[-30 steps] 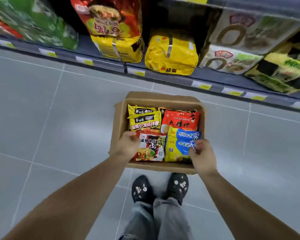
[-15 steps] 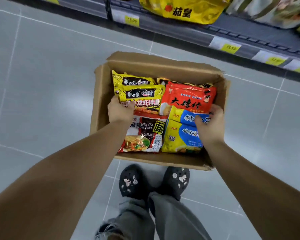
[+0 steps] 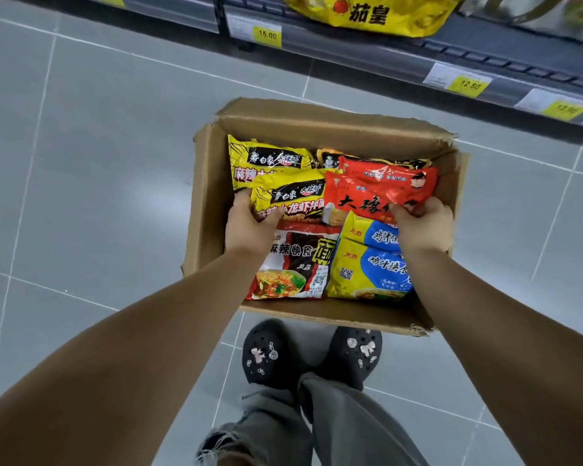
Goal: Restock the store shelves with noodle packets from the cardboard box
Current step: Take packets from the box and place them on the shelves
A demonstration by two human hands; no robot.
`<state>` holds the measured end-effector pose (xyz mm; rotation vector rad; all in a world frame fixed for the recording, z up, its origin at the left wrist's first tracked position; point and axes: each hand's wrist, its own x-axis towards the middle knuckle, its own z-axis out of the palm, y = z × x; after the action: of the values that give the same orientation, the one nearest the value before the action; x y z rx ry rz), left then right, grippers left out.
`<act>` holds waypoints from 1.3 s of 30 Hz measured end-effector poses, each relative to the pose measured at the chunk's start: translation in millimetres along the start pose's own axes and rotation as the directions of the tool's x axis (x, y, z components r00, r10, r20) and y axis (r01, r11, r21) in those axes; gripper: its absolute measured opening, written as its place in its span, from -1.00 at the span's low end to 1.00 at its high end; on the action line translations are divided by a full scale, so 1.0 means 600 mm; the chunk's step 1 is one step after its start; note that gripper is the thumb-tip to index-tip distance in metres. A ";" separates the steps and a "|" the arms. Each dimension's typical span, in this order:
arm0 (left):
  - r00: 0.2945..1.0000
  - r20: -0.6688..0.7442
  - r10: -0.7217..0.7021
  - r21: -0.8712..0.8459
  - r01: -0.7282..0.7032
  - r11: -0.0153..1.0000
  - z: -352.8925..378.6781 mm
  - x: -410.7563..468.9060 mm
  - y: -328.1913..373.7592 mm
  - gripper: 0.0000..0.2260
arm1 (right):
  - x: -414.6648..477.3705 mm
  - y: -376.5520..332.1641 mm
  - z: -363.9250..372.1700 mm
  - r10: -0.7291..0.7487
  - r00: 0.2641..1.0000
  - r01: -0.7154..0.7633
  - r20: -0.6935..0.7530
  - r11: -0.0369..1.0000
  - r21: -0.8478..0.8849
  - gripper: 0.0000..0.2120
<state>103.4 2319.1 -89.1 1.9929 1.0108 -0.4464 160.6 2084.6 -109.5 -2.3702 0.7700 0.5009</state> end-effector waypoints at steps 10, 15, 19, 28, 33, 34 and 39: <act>0.971 -0.114 0.212 -0.198 -0.231 0.953 -0.192 -0.200 0.238 -0.75 | -0.212 -0.114 -0.275 0.008 0.992 0.066 -0.126 0.817 0.572 -0.75; 0.931 -0.039 0.362 -0.261 -0.359 0.896 -0.311 -0.373 0.396 -0.69 | -0.354 -0.185 -0.477 0.088 0.981 0.084 -0.173 0.612 0.786 -0.79; 0.840 -0.021 0.542 -0.312 -0.521 0.795 -0.397 -0.520 0.494 -0.49 | -0.464 -0.223 -0.640 0.100 0.938 0.230 -0.333 0.539 0.810 -0.82; 0.600 -0.013 0.800 -0.374 -0.745 0.553 -0.524 -0.772 0.714 -0.59 | -0.628 -0.249 -0.978 -0.056 0.764 0.558 -0.643 0.556 0.615 -0.80; 0.508 -0.085 0.857 -0.439 -0.791 0.426 -0.521 -0.868 0.833 -0.64 | -0.674 -0.246 -1.150 -0.072 0.608 0.695 -0.791 0.531 0.486 -0.81; 0.483 -0.099 0.870 -0.442 -0.805 0.396 -0.517 -0.894 0.854 -0.62 | -0.679 -0.241 -1.180 -0.073 0.577 0.717 -0.813 0.522 0.462 -0.81; 0.423 -0.124 0.898 -0.490 -0.813 0.315 -0.464 -0.996 0.953 -0.73 | -0.657 -0.209 -1.326 -0.071 0.473 0.777 -0.878 0.502 0.379 -0.75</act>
<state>173.7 2064.4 742.6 1.6630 -0.1996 0.2483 69.9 1821.3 742.8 -1.7073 0.4110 -1.0623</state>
